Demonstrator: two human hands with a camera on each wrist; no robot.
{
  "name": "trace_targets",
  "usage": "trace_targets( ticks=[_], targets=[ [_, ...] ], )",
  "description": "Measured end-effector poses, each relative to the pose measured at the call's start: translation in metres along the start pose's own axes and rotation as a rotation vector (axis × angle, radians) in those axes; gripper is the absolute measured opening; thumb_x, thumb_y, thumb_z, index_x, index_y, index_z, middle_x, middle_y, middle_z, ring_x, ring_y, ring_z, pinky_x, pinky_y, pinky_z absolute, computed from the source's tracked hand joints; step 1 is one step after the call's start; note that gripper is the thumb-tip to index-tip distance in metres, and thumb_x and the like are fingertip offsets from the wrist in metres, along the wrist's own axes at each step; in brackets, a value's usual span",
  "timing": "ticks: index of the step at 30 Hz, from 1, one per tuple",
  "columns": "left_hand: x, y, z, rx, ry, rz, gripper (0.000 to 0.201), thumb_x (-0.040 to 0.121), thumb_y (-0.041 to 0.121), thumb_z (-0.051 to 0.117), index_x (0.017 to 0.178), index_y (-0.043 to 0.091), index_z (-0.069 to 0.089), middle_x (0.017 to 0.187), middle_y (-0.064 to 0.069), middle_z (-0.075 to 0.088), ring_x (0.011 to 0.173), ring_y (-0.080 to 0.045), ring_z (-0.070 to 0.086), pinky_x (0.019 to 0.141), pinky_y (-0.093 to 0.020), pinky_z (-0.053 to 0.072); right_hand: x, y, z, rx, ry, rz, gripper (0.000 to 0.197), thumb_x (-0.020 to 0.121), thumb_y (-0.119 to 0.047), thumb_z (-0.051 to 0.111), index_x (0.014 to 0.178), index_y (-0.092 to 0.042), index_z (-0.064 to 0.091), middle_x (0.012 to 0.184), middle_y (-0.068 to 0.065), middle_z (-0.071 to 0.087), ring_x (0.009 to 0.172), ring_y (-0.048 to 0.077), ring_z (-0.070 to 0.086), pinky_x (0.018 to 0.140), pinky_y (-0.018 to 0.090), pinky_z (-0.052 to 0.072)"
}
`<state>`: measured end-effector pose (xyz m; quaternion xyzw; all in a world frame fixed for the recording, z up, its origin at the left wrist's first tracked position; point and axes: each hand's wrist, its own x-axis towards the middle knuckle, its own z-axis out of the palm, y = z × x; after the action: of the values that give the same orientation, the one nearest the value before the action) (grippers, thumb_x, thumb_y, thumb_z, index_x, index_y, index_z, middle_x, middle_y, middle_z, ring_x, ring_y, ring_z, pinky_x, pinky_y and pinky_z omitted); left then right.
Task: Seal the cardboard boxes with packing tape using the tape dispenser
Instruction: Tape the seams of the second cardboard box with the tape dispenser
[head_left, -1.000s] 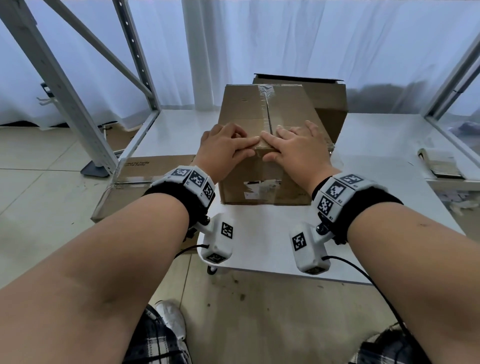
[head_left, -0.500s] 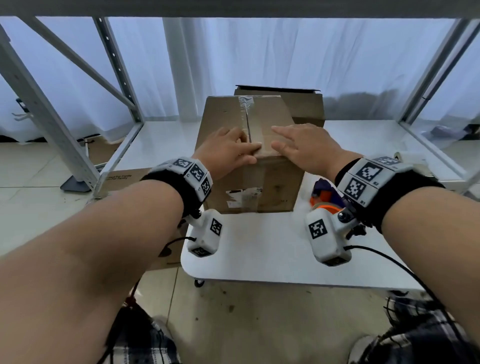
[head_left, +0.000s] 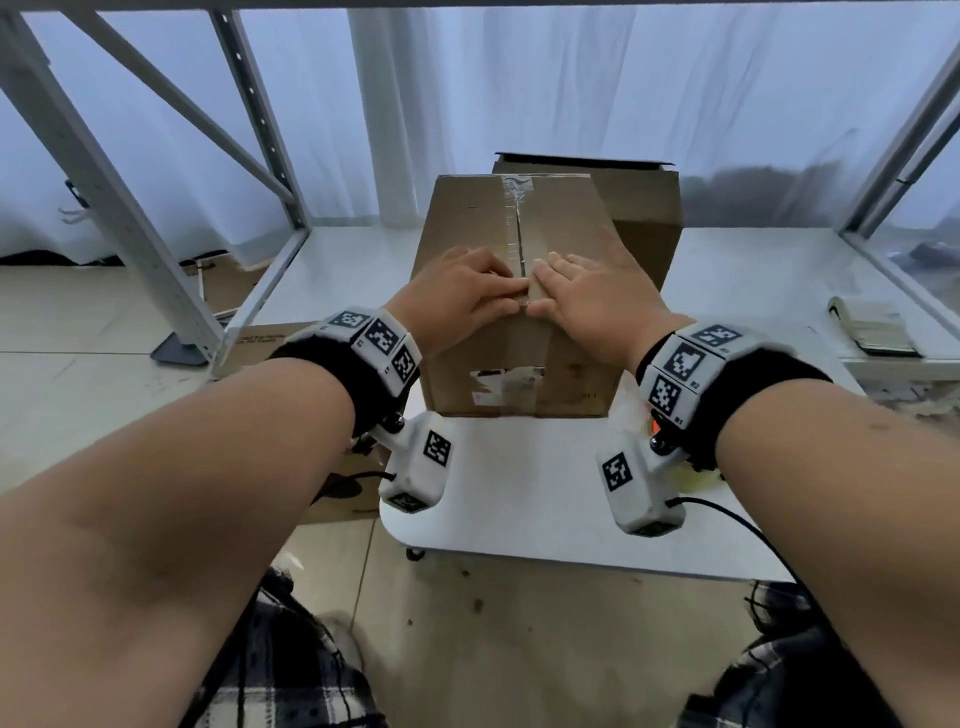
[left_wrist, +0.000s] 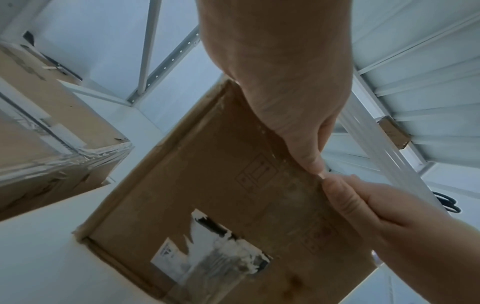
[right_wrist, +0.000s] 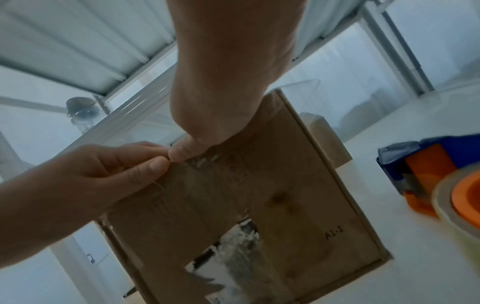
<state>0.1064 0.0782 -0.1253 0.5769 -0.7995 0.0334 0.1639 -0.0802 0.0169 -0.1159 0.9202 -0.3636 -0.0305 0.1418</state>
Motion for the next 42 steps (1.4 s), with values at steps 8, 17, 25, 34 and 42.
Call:
trace_targets(
  ticks=[8, 17, 25, 34, 42],
  targets=[
    [-0.001, 0.002, 0.003, 0.014, 0.022, -0.004, 0.036, 0.097, 0.031, 0.05, 0.13, 0.019, 0.058, 0.125, -0.005, 0.058, 0.118, -0.028, 0.047, 0.103, -0.034, 0.029, 0.0, 0.0, 0.003, -0.133, -0.029, -0.052, 0.067, 0.099, -0.051, 0.02, 0.152, -0.012, 0.011, 0.158, 0.009, 0.019, 0.145, 0.022, 0.022, 0.115, 0.047, -0.011],
    [0.019, 0.03, 0.01, 0.02, -0.003, -0.074, 0.041, 0.099, 0.042, 0.038, 0.134, 0.028, 0.053, 0.133, -0.001, 0.053, 0.124, -0.023, 0.043, 0.105, -0.038, 0.032, -0.019, 0.026, 0.0, 0.556, 0.206, 0.1, 0.052, 0.103, -0.04, 0.026, 0.147, -0.015, 0.032, 0.15, 0.003, 0.039, 0.141, 0.017, 0.031, 0.119, 0.038, 0.008],
    [0.024, 0.037, 0.021, 0.209, -0.009, -0.056, 0.046, 0.097, 0.048, 0.037, 0.141, 0.035, 0.041, 0.138, 0.001, 0.049, 0.125, -0.024, 0.038, 0.104, -0.04, 0.031, -0.026, 0.045, 0.005, 0.775, 0.259, 0.249, 0.048, 0.104, -0.037, 0.03, 0.141, -0.012, 0.046, 0.144, 0.004, 0.047, 0.135, 0.022, 0.04, 0.115, 0.045, 0.025],
    [0.037, 0.059, 0.016, 0.119, -0.01, -0.047, 0.045, 0.099, 0.045, 0.034, 0.142, 0.034, 0.039, 0.137, 0.001, 0.049, 0.126, -0.022, 0.039, 0.106, -0.039, 0.028, -0.041, 0.05, 0.001, 0.829, 0.283, 0.307, 0.043, 0.104, -0.033, 0.031, 0.131, -0.007, 0.053, 0.131, 0.01, 0.058, 0.121, 0.026, 0.051, 0.095, 0.026, 0.036],
    [0.041, 0.059, 0.024, 0.092, -0.039, -0.076, 0.041, 0.099, 0.045, 0.037, 0.139, 0.039, 0.044, 0.136, 0.005, 0.047, 0.125, -0.023, 0.035, 0.105, -0.04, 0.026, -0.055, 0.056, 0.028, 0.677, -0.07, 0.396, 0.113, 0.074, -0.056, 0.073, 0.153, -0.012, 0.006, 0.156, 0.011, 0.024, 0.14, 0.028, 0.03, 0.112, 0.044, 0.031]
  ],
)
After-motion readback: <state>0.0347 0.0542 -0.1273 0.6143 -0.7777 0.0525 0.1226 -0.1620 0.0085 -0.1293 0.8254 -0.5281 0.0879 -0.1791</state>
